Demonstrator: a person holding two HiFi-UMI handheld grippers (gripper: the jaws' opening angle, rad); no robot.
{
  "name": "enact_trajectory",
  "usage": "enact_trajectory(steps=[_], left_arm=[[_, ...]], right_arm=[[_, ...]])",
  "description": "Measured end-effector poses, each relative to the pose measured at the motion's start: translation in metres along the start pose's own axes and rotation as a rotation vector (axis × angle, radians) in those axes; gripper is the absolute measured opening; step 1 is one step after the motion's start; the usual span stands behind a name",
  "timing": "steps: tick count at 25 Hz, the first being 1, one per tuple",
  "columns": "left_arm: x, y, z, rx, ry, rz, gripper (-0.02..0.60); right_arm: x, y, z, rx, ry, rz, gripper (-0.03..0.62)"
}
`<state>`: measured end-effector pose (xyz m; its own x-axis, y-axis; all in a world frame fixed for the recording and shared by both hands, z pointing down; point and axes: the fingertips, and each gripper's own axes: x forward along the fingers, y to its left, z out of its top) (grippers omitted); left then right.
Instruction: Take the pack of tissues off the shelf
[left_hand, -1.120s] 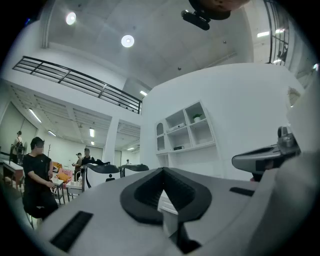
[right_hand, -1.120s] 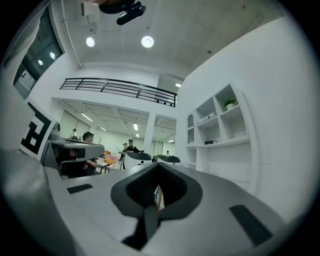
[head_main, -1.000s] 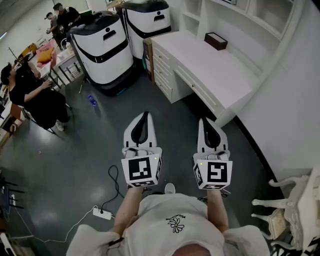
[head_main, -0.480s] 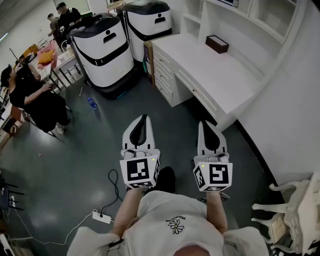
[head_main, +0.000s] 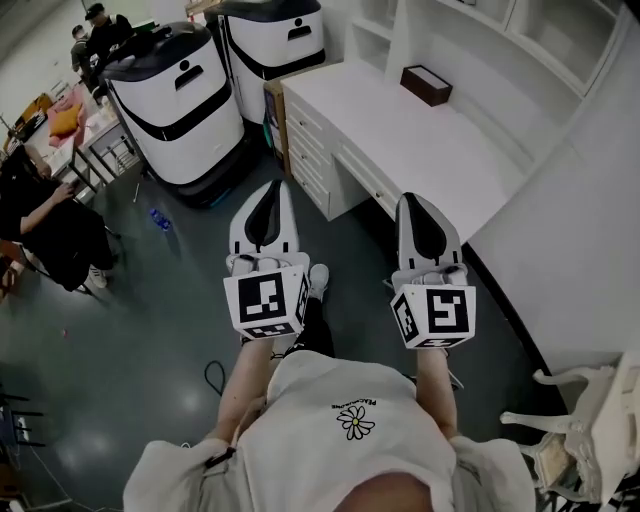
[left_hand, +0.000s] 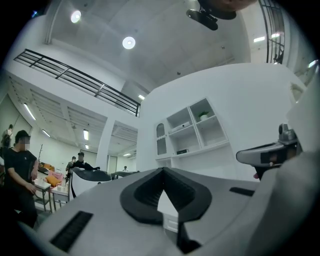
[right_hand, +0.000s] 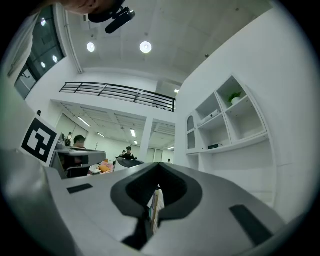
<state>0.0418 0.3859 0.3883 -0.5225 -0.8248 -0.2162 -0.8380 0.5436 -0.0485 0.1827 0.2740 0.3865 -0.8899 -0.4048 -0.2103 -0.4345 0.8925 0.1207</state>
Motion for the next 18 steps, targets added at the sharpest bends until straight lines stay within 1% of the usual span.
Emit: enact_trajectory(steps=[4, 9, 12, 15, 18], left_arm=[[0.098, 0.022, -0.009, -0.016, -0.005, -0.019, 0.000], [0.238, 0.045, -0.012, -0.019, -0.030, -0.095, 0.000], [0.311, 0.061, -0.015, -0.026, -0.047, -0.113, 0.000], [0.369, 0.069, -0.021, -0.036, -0.053, -0.138, 0.000], [0.412, 0.073, -0.029, -0.057, -0.047, -0.152, 0.000]], right_arm=[[0.085, -0.034, -0.016, -0.009, 0.024, -0.022, 0.003], [0.203, -0.079, -0.029, -0.020, 0.044, -0.093, 0.003], [0.267, -0.102, -0.037, -0.039, 0.047, -0.123, 0.003], [0.316, -0.125, -0.045, -0.053, 0.050, -0.157, 0.003], [0.355, -0.148, -0.055, -0.044, 0.058, -0.196, 0.003]])
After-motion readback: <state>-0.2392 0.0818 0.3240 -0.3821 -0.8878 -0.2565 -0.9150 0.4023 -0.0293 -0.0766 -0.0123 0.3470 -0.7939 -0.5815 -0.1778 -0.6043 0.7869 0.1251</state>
